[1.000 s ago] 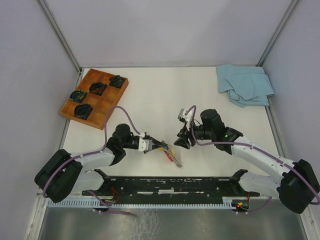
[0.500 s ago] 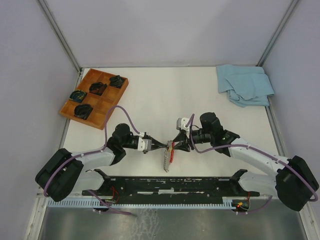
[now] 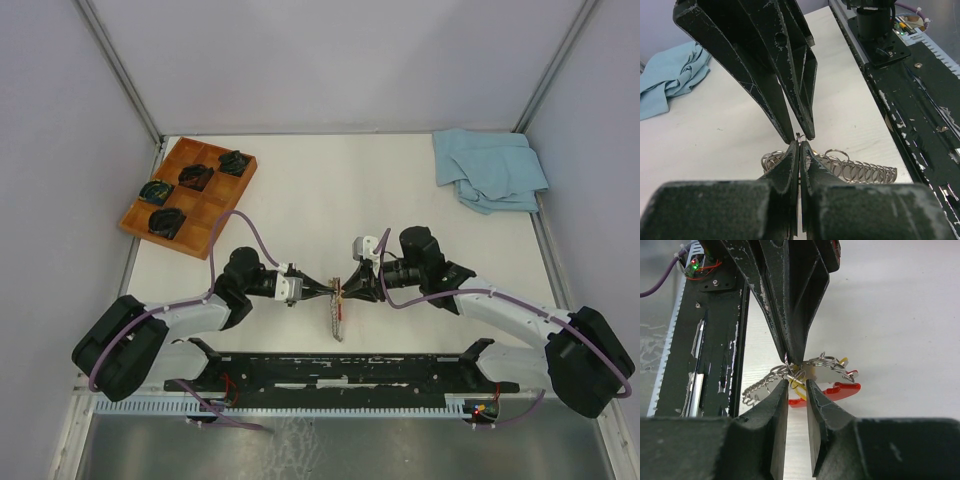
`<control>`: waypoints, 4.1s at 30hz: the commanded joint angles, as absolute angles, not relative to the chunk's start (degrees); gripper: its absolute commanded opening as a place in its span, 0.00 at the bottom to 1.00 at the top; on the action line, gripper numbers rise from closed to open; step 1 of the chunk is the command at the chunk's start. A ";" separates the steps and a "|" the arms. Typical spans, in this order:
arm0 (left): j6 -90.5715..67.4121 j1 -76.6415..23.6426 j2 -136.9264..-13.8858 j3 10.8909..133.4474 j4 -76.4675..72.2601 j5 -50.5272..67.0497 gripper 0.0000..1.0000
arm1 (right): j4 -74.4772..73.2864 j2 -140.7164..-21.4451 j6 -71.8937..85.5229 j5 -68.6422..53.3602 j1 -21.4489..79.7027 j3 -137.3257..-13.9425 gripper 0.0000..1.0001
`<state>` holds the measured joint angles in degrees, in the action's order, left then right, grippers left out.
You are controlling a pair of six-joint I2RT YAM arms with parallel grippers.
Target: Put the keys on the keyring
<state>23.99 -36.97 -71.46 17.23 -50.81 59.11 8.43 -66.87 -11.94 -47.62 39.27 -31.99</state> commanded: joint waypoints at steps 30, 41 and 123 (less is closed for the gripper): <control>23.98 -37.39 -71.19 18.67 -52.08 59.32 0.03 | 8.57 -64.16 -1.36 -44.76 40.45 -35.79 0.01; 22.76 -39.26 -71.56 19.05 -53.53 60.56 0.03 | 14.73 -63.99 7.02 -28.36 45.09 -36.48 0.01; -23.80 -31.38 -51.21 40.46 2.46 -11.36 0.99 | -43.06 -42.59 24.72 52.35 49.22 -49.30 1.00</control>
<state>-20.80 -31.53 -59.40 37.28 -12.78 -3.44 -37.76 -45.45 25.56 45.56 49.04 -45.69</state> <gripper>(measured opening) 0.991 0.999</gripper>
